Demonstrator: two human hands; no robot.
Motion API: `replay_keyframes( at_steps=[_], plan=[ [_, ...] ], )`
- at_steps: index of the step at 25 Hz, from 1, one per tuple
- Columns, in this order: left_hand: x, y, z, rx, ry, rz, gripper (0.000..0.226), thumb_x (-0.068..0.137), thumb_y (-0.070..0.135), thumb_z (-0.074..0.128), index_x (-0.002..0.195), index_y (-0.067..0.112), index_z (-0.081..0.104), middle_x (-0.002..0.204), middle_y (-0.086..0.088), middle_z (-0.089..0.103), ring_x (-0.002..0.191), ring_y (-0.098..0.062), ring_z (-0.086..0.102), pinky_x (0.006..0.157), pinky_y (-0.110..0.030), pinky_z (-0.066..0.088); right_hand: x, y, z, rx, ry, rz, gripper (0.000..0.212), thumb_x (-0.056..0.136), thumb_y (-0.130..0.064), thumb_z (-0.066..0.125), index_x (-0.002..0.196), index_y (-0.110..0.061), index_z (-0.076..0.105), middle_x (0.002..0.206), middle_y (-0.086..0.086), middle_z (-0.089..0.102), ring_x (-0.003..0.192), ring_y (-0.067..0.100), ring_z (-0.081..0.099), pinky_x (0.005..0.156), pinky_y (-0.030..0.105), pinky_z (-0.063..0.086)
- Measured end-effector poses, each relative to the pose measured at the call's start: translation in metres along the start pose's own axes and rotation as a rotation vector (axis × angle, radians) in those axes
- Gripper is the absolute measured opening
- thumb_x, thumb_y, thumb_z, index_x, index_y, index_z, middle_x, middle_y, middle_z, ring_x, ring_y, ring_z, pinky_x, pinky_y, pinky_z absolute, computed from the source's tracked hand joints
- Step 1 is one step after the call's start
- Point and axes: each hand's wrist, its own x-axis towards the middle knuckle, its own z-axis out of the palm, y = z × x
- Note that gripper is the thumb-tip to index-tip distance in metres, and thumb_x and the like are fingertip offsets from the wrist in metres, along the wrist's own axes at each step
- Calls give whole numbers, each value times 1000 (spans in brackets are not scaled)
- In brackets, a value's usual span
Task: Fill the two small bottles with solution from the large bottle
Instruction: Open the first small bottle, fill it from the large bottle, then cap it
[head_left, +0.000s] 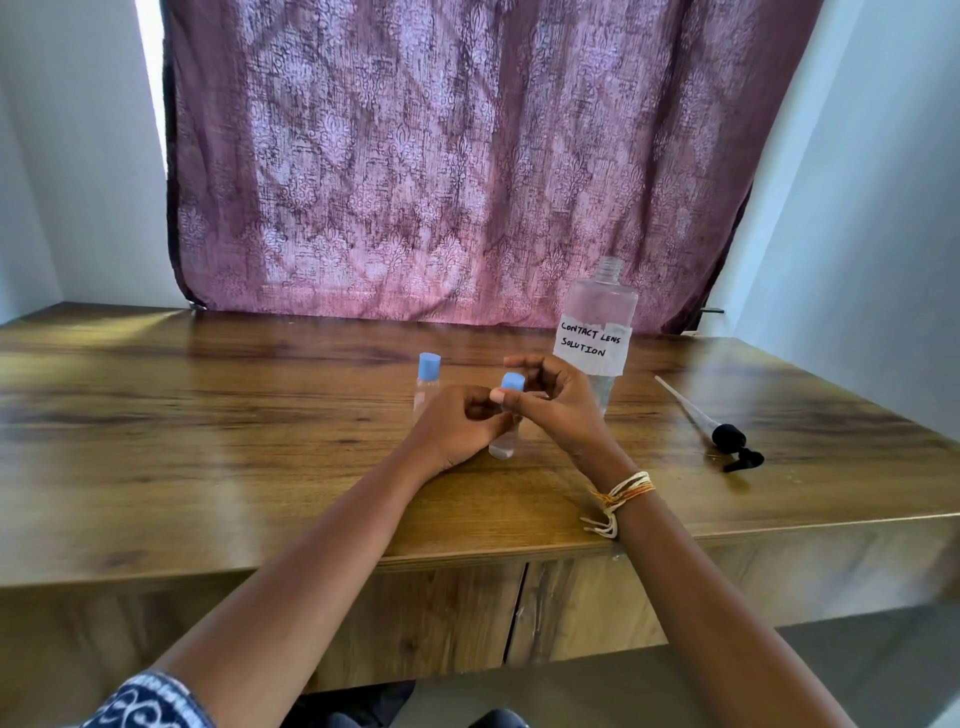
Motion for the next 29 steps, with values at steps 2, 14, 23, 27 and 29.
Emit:
replay_keyframes(
  at_steps=[2, 14, 23, 27, 29],
  plan=[
    [1, -1, 0, 7, 1, -12, 18, 85, 24, 70, 100, 14, 74, 90, 3, 75, 84, -2, 68, 74, -16, 48, 1, 0, -3, 83, -89, 14, 44, 76, -2, 71, 118, -8, 60, 101, 11, 70, 90, 19, 66, 77, 28, 56],
    [0, 1, 0, 37, 11, 10, 25, 80, 19, 76, 104, 15, 72, 95, 3, 75, 89, -3, 69, 80, -15, 53, 2, 0, -7, 123, -78, 64, 50, 76, 2, 75, 119, -13, 56, 96, 6, 69, 89, 13, 66, 82, 31, 53],
    [3, -1, 1, 22, 17, -52, 25, 80, 20, 75, 105, 16, 72, 100, 2, 75, 99, -10, 68, 89, -24, 51, 2, 1, -11, 220, -130, 96, 44, 78, 7, 67, 115, -13, 59, 97, 13, 67, 87, 16, 65, 79, 24, 54],
    [4, -3, 2, 17, 13, -55, 28, 80, 18, 75, 108, 14, 72, 103, 0, 75, 100, -12, 68, 92, -26, 52, 3, 2, -11, 219, -134, 82, 50, 70, -1, 69, 116, -15, 58, 97, 11, 66, 88, 20, 63, 81, 29, 52],
    [4, -4, 2, 25, 10, -65, 29, 80, 20, 75, 109, 16, 71, 105, 2, 74, 102, -10, 67, 92, -26, 51, 5, 2, -11, 251, -181, 89, 55, 70, 4, 57, 123, -10, 52, 114, 21, 65, 99, 27, 61, 80, 28, 51]
  ],
)
